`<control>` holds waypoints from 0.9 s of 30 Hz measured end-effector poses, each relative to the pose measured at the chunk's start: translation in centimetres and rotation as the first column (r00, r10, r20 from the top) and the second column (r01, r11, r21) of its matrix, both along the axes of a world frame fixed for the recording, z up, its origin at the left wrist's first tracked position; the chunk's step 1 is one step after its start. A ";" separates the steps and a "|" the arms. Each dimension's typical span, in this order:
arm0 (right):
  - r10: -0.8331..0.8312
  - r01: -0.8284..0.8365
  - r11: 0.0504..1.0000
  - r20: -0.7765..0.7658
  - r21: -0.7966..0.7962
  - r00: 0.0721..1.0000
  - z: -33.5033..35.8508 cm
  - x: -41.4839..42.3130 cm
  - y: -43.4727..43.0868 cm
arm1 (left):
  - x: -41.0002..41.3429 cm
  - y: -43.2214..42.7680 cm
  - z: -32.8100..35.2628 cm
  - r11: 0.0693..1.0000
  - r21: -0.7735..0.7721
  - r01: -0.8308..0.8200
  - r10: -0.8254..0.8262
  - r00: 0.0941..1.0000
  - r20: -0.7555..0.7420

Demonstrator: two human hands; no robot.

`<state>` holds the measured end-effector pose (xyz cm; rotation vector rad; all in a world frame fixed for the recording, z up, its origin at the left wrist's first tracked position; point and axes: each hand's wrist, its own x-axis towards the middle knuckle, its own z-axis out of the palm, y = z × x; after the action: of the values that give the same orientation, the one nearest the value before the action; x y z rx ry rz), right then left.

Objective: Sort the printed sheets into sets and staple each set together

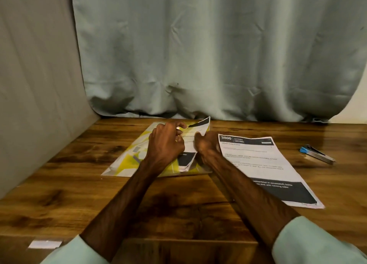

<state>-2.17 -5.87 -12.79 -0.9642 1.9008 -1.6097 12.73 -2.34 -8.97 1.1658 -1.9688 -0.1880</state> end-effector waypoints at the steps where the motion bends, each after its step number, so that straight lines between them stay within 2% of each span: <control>1: 0.010 -0.010 1.000 -0.015 0.004 1.000 0.1 0.8 -0.4 | -0.1 0.1 0.0 1.000 0.002 0.004 -0.004 1.000 -0.007; 3: 0.068 -0.068 0.998 0.014 0.007 0.998 0.7 2.0 -0.8 | -0.1 0.2 0.0 1.000 0.010 0.013 -0.013 1.000 -0.019; 6: 0.282 -0.291 0.953 0.100 0.088 0.954 0.7 2.8 -0.7 | -0.2 0.4 0.1 1.000 0.020 0.012 -0.012 0.999 -0.029; 8: 0.348 -0.368 0.923 0.170 0.110 0.922 1.1 2.7 -0.1 | -0.1 0.4 0.2 1.000 0.015 -0.006 0.006 1.000 -0.030; 15: 0.330 -0.351 0.932 0.191 0.090 0.925 1.8 -0.5 1.9 | -0.2 0.7 0.3 1.000 0.015 -0.016 0.016 1.000 -0.008; 23: 0.305 -0.329 0.926 0.144 0.186 0.941 1.8 0.4 0.7 | -0.2 1.0 0.4 1.000 0.014 0.008 -0.008 1.000 -0.006; 26: 0.300 -0.306 0.929 0.058 0.207 0.952 1.5 0.3 0.1 | -0.1 0.9 0.4 1.000 0.006 -0.001 0.001 1.000 -0.012; 27: 0.307 -0.283 0.928 -0.064 0.241 0.950 1.5 0.1 0.2 | -0.2 1.0 0.4 1.000 0.003 -0.003 0.003 1.000 -0.007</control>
<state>-2.02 -5.66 -11.26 -1.1838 1.8507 -1.1613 12.57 -1.38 -8.56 1.1684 -1.9608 -0.1932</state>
